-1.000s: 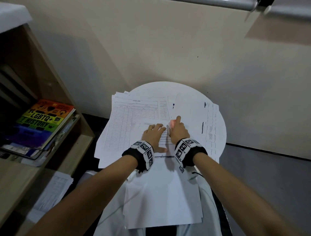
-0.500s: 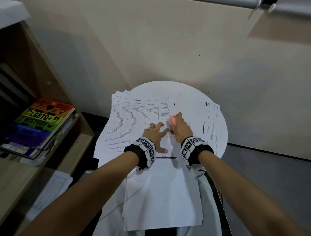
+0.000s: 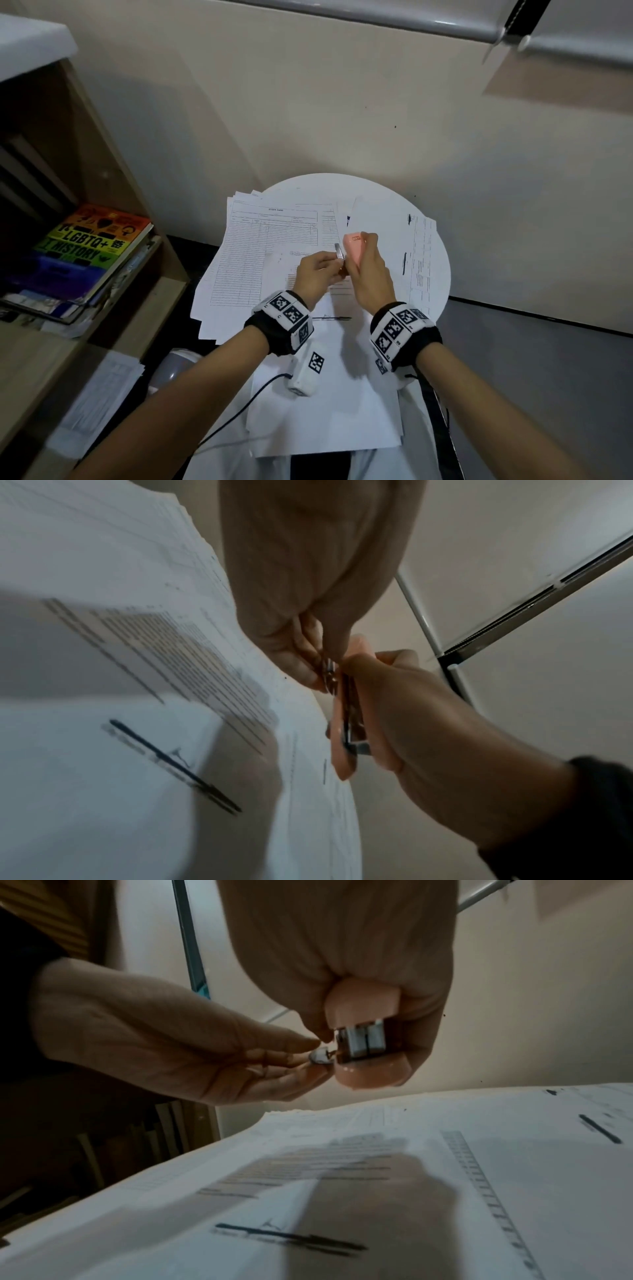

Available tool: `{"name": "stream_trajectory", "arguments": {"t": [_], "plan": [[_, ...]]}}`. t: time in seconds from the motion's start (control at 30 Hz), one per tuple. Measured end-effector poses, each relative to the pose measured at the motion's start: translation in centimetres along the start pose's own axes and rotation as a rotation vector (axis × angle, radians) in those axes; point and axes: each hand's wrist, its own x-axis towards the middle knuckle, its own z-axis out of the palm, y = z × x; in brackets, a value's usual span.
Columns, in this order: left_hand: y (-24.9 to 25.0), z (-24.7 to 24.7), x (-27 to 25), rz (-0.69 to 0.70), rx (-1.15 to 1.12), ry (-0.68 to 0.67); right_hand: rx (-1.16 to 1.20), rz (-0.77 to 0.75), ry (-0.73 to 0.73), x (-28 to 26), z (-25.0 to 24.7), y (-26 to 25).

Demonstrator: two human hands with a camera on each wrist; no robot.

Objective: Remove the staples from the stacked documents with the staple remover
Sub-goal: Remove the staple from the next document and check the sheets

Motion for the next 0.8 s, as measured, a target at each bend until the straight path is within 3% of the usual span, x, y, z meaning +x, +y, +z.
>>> {"name": "stream_trajectory", "arguments": {"t": [0.1,0.27,0.47,0.6,0.8], "plan": [[0.6,0.7,-1.6,0.052,-0.093,0.076,0.026,-0.017,0.030,-1.2,-0.3,-0.7],[1.2,0.4,-2.3,0.142,-0.005,0.226,-0.019,-0.034,0.021,-2.6,-0.6,-2.2],[3.0,-2.7,-2.5,0.235,0.092,0.256,-0.074,-0.097,-0.053,-3.8,0.0,-3.2],[3.0,-8.3,-3.8,0.303,0.222,0.325,-0.003,-0.054,-0.083,-3.5,1.2,-2.6],[-1.3,-21.0,-9.1,0.266,0.531,0.505,0.152,0.214,-0.143,-2.1,3.8,-1.1]]}}
